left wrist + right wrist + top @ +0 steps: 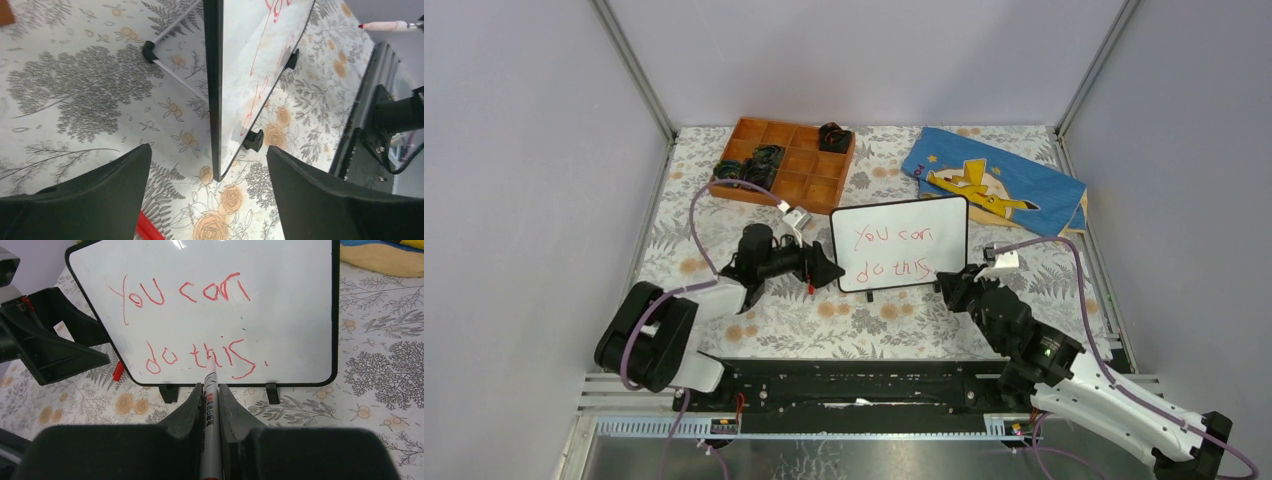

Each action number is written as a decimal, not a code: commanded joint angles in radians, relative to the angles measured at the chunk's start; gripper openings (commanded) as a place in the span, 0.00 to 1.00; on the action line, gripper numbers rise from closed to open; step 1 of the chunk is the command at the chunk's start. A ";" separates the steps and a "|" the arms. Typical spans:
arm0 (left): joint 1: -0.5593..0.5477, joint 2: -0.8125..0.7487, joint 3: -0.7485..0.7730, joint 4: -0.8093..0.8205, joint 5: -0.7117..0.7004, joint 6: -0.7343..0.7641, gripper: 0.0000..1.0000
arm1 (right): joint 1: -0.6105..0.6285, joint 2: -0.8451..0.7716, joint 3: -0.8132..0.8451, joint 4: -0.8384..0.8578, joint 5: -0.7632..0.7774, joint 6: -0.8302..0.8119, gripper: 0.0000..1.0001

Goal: Write a sentence on the whiteboard
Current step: Write a sentence on the whiteboard, then close the whiteboard marker at the center of the board.

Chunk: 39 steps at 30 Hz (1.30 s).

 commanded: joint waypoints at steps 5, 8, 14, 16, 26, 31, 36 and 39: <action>0.004 -0.271 -0.048 -0.190 -0.255 -0.047 0.99 | -0.007 -0.062 0.048 0.023 -0.081 -0.026 0.00; 0.005 -0.388 -0.014 -0.359 -0.401 -0.076 0.99 | -0.007 -0.083 0.059 0.017 -0.107 -0.038 0.00; 0.043 -0.489 0.129 -0.738 -0.794 -0.328 0.99 | -0.006 -0.079 0.083 0.017 -0.158 -0.056 0.00; 0.133 -0.509 0.154 -0.812 -0.728 -0.461 0.99 | -0.006 -0.068 0.093 0.008 -0.187 -0.064 0.00; 0.136 -0.459 0.193 -0.961 -0.568 -0.424 0.99 | -0.006 -0.070 0.094 -0.041 -0.250 -0.100 0.00; 0.014 -0.293 0.278 -1.093 -0.674 -0.323 0.93 | -0.007 -0.049 0.098 -0.020 -0.243 -0.116 0.00; -0.026 -0.159 0.315 -1.102 -0.647 -0.271 0.89 | -0.006 -0.028 0.106 0.008 -0.259 -0.139 0.00; -0.095 -0.093 0.378 -1.118 -0.676 -0.242 0.89 | -0.006 -0.025 0.099 0.020 -0.265 -0.150 0.00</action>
